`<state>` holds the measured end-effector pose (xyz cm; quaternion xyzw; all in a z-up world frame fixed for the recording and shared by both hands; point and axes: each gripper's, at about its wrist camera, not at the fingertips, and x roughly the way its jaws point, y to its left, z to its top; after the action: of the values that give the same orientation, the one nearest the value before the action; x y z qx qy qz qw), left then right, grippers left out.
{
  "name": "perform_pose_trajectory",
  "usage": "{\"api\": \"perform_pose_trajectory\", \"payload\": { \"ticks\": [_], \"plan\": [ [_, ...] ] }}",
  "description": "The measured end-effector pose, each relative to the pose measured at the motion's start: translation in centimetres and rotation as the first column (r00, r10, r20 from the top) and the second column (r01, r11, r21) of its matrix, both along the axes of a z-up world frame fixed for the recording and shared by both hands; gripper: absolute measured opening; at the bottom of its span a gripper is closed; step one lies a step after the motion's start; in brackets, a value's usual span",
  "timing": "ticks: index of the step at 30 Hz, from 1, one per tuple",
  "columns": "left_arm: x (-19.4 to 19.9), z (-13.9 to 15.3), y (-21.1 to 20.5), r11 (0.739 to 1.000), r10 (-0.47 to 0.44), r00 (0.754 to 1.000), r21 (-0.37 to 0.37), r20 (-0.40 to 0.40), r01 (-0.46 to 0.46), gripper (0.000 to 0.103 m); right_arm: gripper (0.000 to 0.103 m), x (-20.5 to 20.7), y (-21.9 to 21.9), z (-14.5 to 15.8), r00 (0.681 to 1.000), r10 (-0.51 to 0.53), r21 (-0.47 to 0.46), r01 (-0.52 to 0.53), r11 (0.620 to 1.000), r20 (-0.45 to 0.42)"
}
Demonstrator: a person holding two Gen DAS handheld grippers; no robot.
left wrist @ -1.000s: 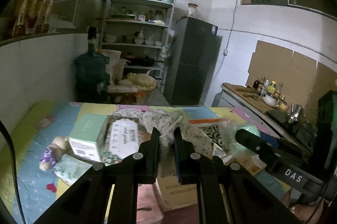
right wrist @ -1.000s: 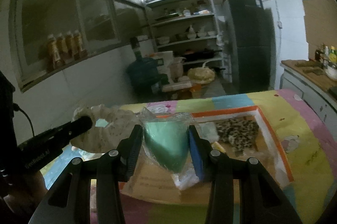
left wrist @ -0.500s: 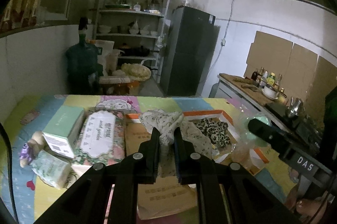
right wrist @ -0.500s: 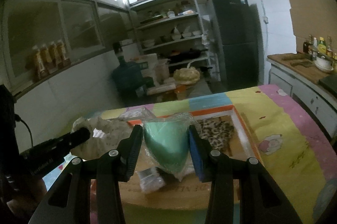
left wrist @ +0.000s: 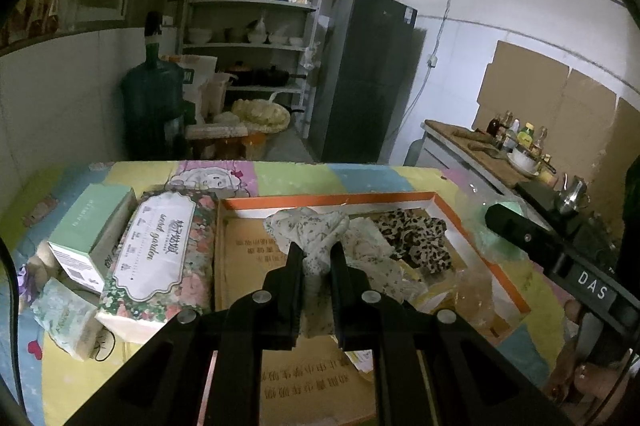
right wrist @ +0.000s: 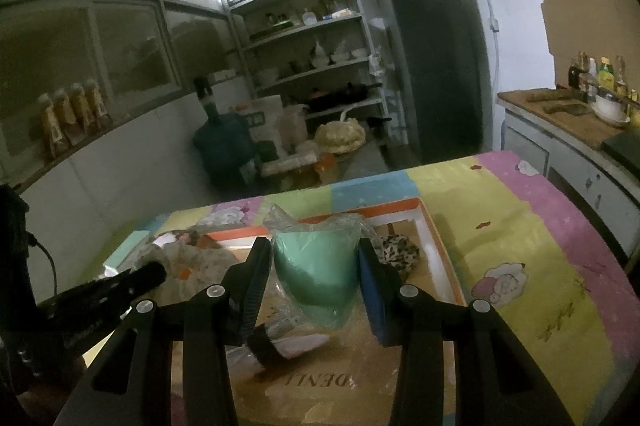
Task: Organize soft objects
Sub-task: 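Lower both items into the box lid and open both grippers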
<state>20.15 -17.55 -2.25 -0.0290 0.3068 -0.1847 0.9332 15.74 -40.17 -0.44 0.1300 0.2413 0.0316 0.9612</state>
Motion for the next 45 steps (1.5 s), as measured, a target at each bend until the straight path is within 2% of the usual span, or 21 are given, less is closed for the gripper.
{"api": "perform_pose_trajectory", "payload": {
  "ticks": [15, 25, 40, 45],
  "plan": [
    [2.1, -2.5, -1.0, 0.999, 0.004, 0.996, 0.049, -0.088, 0.000, 0.013, 0.045, 3.6, -1.0, -2.4, 0.997, 0.001, -0.003, -0.001, 1.000, -0.081],
    [3.3, -3.9, -1.0, 0.999, -0.019, 0.987, 0.022, -0.161, 0.023, 0.013, 0.045, 5.2, -0.8, -3.9, 0.990, 0.004, -0.018, -0.007, 1.000, -0.138],
    [3.6, -5.2, -1.1, 0.999, -0.028, 0.978, 0.035, -0.206, 0.036, 0.014, 0.045, 6.6, -0.2, -5.5, 0.980, -0.005, -0.066, -0.009, 0.998, -0.200],
    [3.4, -5.0, -1.1, 0.999, -0.031, 0.981, 0.033, -0.194, 0.038, 0.030, 0.046, 6.7, -0.1, -6.0, 0.977, -0.005, -0.068, -0.010, 0.998, -0.215]
  ]
}}
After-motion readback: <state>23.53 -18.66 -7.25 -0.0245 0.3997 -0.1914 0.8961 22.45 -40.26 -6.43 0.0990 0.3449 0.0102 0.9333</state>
